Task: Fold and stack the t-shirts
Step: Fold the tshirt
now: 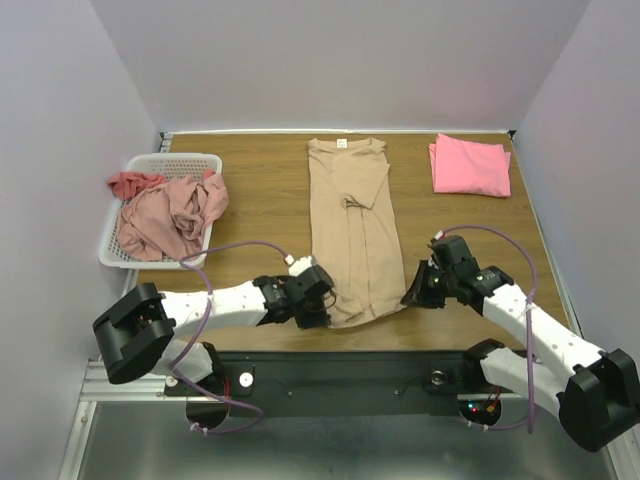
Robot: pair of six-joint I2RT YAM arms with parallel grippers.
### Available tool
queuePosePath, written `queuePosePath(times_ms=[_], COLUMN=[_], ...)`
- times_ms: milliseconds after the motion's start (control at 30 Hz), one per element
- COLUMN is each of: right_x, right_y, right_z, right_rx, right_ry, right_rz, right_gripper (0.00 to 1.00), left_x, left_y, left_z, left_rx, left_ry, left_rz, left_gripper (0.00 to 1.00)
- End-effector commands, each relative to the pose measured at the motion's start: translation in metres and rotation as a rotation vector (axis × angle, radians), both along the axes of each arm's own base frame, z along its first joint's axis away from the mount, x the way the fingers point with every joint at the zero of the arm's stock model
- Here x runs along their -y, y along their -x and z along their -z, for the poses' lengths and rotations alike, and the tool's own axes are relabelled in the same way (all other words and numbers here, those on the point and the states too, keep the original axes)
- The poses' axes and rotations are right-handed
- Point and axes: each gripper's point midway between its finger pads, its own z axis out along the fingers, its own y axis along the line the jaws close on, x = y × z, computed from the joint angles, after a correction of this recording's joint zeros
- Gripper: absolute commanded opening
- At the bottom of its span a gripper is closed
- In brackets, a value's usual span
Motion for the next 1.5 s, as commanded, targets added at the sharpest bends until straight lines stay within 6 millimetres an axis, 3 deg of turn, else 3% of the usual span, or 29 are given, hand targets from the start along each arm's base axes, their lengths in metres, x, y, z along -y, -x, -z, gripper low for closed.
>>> queuePosePath(times_ms=[0, 167, 200, 367, 433, 467, 500, 567, 667, 700, 733, 767, 800, 900, 1067, 1467], right_x=[0.001, -0.006, -0.006, -0.017, -0.020, -0.022, -0.023, -0.026, -0.027, -0.026, -0.028, -0.028, -0.029, -0.029, -0.013, 0.001], right_y=[-0.056, -0.097, -0.103, -0.158, -0.172, -0.185, -0.192, -0.208, -0.224, -0.229, -0.236, -0.240, -0.242, -0.249, -0.255, -0.272], right_z=[-0.038, -0.053, -0.051, -0.069, -0.072, -0.084, -0.076, -0.086, -0.078, -0.079, -0.076, -0.077, -0.075, -0.068, -0.065, -0.061], right_rx=[0.210, 0.283, 0.278, 0.353, 0.367, 0.399, 0.382, 0.412, 0.393, 0.393, 0.386, 0.388, 0.384, 0.370, 0.377, 0.379], right_ry=[0.041, 0.065, 0.081, 0.131, 0.145, 0.147, 0.167, 0.178, 0.199, 0.198, 0.200, 0.201, 0.201, 0.216, 0.262, 0.298], right_rz=[0.092, 0.130, 0.133, 0.158, 0.163, 0.174, 0.171, 0.182, 0.213, 0.225, 0.229, 0.236, 0.237, 0.248, 0.313, 0.331], right_gripper=[0.06, 0.06, 0.06, 0.03, 0.03, 0.02, 0.02, 0.02, 0.02, 0.02, 0.03, 0.02, 0.03, 0.02, 0.01, 0.01], left_x=[0.000, -0.002, 0.000, -0.010, -0.017, -0.017, -0.018, -0.021, -0.023, -0.025, -0.026, -0.024, -0.027, -0.024, -0.024, -0.018], left_y=[-0.053, -0.113, -0.116, -0.170, -0.186, -0.197, -0.203, -0.220, -0.237, -0.247, -0.253, -0.261, -0.265, -0.277, -0.294, -0.315], left_z=[-0.025, -0.058, -0.064, -0.087, -0.086, -0.094, -0.095, -0.097, -0.089, -0.095, -0.086, -0.090, -0.080, -0.076, -0.081, -0.072], left_rx=[0.110, 0.202, 0.214, 0.283, 0.286, 0.308, 0.314, 0.326, 0.318, 0.330, 0.315, 0.325, 0.305, 0.309, 0.347, 0.357], left_ry=[-0.031, -0.061, -0.057, -0.083, -0.110, -0.106, -0.112, -0.124, -0.141, -0.139, -0.157, -0.154, -0.174, -0.182, -0.186, -0.204], left_rz=[-0.031, -0.078, -0.073, -0.143, -0.158, -0.171, -0.176, -0.181, -0.182, -0.193, -0.190, -0.186, -0.184, -0.171, -0.162, -0.095], left_gripper=[0.00, 0.00, 0.00, 0.00, 0.00, 0.00, 0.00, 0.00, 0.00, 0.00, 0.00, 0.00, 0.00, 0.00, 0.00, 0.00])
